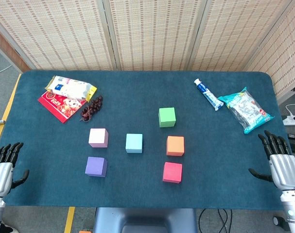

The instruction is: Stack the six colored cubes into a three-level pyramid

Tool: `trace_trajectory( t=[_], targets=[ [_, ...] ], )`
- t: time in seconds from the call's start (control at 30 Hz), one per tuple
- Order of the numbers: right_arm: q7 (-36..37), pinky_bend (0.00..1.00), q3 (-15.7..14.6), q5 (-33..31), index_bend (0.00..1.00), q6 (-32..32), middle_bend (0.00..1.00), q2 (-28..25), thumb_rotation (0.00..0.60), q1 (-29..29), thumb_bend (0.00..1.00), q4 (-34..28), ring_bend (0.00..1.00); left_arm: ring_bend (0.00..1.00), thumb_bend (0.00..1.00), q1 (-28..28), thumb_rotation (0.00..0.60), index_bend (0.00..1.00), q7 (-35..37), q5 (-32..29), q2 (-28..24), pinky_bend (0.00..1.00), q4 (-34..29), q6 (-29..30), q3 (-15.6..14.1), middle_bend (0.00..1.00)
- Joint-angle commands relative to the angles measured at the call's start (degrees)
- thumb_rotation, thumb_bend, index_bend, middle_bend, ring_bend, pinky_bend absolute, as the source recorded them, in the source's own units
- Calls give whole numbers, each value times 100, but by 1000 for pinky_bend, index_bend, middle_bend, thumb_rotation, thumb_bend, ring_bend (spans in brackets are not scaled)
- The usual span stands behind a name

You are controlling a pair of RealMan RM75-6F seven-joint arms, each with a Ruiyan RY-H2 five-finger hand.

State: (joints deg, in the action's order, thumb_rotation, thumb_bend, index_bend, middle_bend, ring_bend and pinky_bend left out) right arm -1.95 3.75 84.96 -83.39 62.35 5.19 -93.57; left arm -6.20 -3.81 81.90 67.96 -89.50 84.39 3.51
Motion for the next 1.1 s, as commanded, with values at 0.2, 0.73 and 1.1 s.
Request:
trace_trajectory(
  t=[0.2, 0.73, 1.1],
  targets=[
    [127, 75, -23, 92, 0, -124, 66, -13, 600, -59, 30, 34, 0, 10, 343, 12, 600, 71, 29, 141, 70, 73, 35, 138, 14, 82],
    [155, 75, 35, 370, 0, -274, 66, -361, 600, -17, 30, -308, 0, 96, 349, -2016, 600, 143, 1372, 208, -161, 152, 518, -2206, 742, 141],
    [-51, 75, 111, 58, 0, 9, 66, -385, 600, 95, 30, -435, 0, 2, 346, -3315, 600, 22, 1798, 74, 322, 101, 1153, -4150, 604, 36]
  ],
)
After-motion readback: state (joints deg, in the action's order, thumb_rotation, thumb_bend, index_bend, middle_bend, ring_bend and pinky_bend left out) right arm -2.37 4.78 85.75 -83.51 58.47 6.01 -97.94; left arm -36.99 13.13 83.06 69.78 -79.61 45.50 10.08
